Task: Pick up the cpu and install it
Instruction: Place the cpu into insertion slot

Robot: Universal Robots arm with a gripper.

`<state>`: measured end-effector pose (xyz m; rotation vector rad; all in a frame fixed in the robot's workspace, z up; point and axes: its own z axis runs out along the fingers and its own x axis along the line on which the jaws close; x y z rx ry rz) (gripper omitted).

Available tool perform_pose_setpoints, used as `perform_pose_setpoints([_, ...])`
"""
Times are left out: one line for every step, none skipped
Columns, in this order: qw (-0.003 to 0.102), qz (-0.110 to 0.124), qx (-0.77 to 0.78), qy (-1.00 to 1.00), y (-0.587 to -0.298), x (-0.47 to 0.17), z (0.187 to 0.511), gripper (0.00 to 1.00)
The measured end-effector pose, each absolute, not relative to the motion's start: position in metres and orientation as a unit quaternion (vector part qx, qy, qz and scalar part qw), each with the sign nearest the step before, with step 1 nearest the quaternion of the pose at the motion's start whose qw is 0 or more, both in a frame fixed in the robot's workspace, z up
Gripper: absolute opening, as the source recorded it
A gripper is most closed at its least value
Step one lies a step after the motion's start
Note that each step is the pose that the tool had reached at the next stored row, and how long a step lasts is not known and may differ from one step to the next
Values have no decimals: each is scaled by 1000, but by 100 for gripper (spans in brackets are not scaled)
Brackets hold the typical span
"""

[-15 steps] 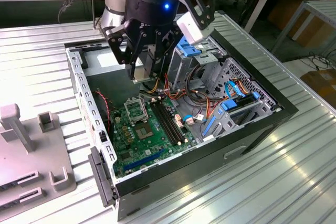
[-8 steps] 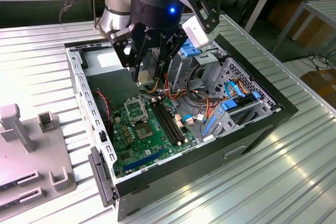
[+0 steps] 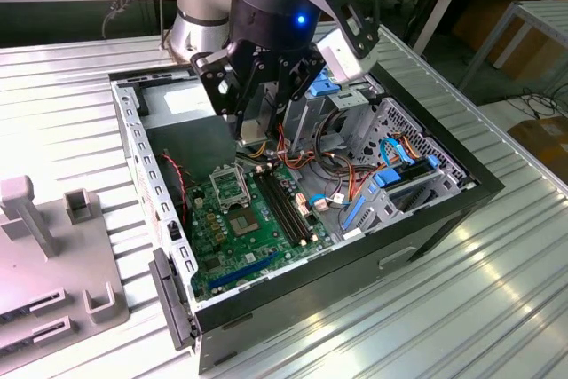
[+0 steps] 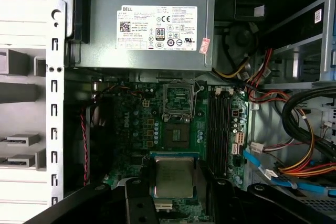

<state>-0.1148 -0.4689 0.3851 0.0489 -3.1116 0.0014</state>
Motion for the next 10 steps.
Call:
perform_pose_setpoints([15,0,16,-1000,-469,-115,385,44])
perform_pose_setpoints([15,0,16,-1000,-469,-115,385,44])
perform_pose_setpoints([15,0,16,-1000,-469,-115,384,44])
perform_pose_setpoints([15,0,16,-1000,-469,-115,384,44])
perform_pose_setpoints([15,0,16,-1000,-469,-115,384,44])
perform_pose_setpoints([15,0,16,-1000,-469,-115,384,44])
perform_pose_setpoints([15,0,16,-1000,-469,-115,384,44])
perform_pose_setpoints([15,0,16,-1000,-469,-115,383,44])
perform_pose_setpoints([15,0,16,-1000,-469,-115,383,44])
perform_pose_setpoints([15,0,16,-1000,-469,-115,383,44])
